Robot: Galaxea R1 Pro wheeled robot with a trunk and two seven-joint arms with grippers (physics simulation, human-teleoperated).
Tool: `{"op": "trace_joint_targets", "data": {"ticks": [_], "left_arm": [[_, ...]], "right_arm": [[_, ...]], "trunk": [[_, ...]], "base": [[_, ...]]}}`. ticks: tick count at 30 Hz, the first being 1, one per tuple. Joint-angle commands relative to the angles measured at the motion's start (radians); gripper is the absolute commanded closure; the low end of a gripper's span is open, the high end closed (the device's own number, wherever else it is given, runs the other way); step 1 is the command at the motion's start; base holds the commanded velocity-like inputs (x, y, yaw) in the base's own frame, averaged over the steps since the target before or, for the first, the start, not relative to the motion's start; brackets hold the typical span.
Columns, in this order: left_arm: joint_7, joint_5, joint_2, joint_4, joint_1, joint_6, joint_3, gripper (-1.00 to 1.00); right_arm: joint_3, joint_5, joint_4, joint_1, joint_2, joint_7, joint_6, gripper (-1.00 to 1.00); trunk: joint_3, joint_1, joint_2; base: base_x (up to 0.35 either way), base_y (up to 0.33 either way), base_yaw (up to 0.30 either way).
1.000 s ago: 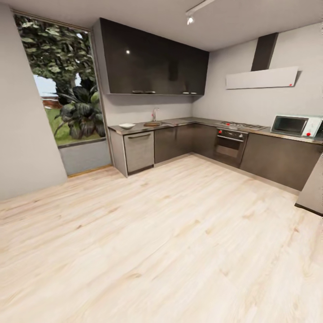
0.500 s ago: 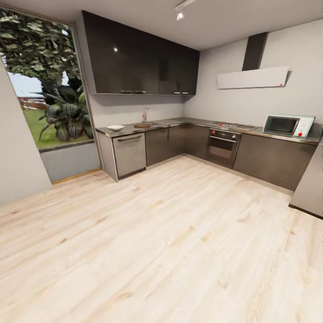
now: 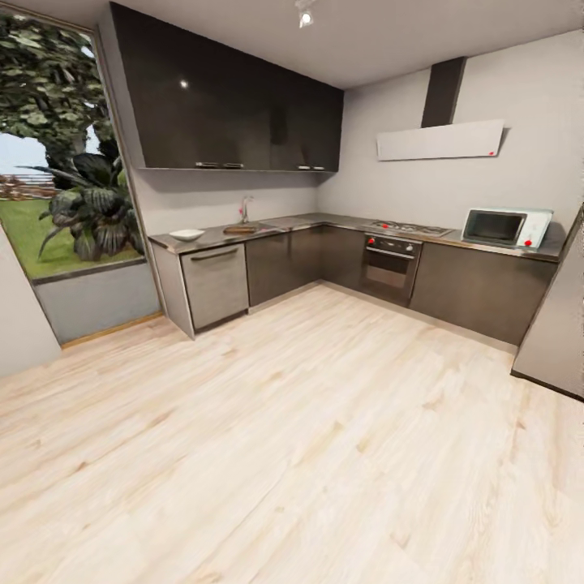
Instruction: In the kitchen, take the Vidalia onion out of the sink, dice it on the chopping board with the paring knife, put the diced onion into the bowl on the countertop, then place both the paring knife and the chopping board into the sink.
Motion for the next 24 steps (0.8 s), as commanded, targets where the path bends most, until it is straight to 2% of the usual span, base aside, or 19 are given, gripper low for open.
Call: {"op": "trace_joint_targets", "data": {"ticks": [1, 24], "left_arm": [[0.000, 0.002, 0.000, 0.001, 0.000, -0.003, 0.001, -1.00], [0.004, 0.002, 0.000, 0.001, 0.000, -0.003, -0.001, -1.00]], "right_arm": [[0.000, 0.007, 0.001, -0.001, 0.000, -0.006, -0.002, -1.00], [0.000, 0.007, 0.001, -0.001, 0.000, -0.006, -0.002, -1.00]], "trunk": [[-0.001, 0.001, 0.000], [-0.001, 0.001, 0.000]], "base": [[0.317, 0.000, -0.113], [0.316, -0.013, -0.099]]}}
